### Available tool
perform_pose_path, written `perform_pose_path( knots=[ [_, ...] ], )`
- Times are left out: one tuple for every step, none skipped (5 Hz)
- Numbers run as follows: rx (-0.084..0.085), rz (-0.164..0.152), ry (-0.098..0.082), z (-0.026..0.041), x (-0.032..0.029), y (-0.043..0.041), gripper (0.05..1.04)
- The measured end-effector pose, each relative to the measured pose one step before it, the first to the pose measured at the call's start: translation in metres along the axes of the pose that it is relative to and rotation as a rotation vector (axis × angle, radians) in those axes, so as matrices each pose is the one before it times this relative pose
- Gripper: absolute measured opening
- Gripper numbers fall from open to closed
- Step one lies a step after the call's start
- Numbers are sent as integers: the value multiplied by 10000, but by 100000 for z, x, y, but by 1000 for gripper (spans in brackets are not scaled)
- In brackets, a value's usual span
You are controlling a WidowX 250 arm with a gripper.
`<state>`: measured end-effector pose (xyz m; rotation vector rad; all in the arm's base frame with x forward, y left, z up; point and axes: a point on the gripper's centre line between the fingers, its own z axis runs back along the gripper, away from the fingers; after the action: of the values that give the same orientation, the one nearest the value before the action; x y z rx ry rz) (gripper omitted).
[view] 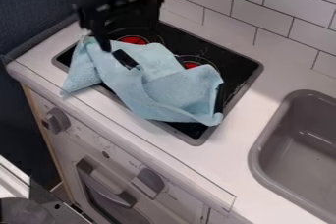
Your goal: Unfold the cloth from top to bottom
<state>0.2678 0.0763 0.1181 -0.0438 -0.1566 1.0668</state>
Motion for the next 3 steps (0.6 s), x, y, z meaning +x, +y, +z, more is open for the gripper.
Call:
perform_pose_path(
  knots=[
    [-10, -628, 304, -824, 784, -1334, 1001],
    [569, -1301, 185, -1578, 747, -3435, 1001],
    [45, -2025, 118, -456, 861, -4733, 1001]
  ],
)
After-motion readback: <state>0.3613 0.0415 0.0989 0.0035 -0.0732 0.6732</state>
